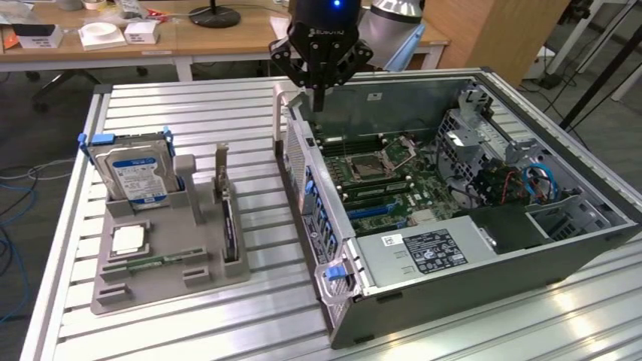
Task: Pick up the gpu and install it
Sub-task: 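Reach for the gpu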
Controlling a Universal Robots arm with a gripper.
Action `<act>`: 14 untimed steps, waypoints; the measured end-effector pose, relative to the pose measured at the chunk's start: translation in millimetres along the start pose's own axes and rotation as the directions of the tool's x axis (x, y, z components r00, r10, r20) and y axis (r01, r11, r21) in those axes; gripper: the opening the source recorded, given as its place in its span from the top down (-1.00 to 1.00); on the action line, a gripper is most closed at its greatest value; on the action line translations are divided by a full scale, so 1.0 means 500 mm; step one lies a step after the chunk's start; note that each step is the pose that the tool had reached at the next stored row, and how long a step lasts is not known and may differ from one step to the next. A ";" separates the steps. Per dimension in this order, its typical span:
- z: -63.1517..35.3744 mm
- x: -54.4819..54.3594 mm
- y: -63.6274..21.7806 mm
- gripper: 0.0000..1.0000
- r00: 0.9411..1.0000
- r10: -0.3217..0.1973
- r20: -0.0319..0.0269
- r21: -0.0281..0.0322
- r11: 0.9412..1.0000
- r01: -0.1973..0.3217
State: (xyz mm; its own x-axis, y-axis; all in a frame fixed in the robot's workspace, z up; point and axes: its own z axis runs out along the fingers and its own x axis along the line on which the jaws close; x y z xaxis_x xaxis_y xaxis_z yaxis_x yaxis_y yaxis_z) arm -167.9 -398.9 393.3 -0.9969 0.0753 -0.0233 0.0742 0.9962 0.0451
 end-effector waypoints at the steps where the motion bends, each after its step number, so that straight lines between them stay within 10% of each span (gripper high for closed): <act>1: 0.000 0.000 0.000 0.79 1.000 0.000 0.000 0.000 1.000 0.000; 14: 0.000 0.008 -0.001 0.79 1.000 0.000 0.000 0.000 1.000 0.000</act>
State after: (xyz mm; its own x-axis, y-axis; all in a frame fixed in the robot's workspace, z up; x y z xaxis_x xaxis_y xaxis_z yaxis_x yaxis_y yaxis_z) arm -171.9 -398.9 393.2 -0.9969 0.0753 -0.0233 0.0742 0.9962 0.0451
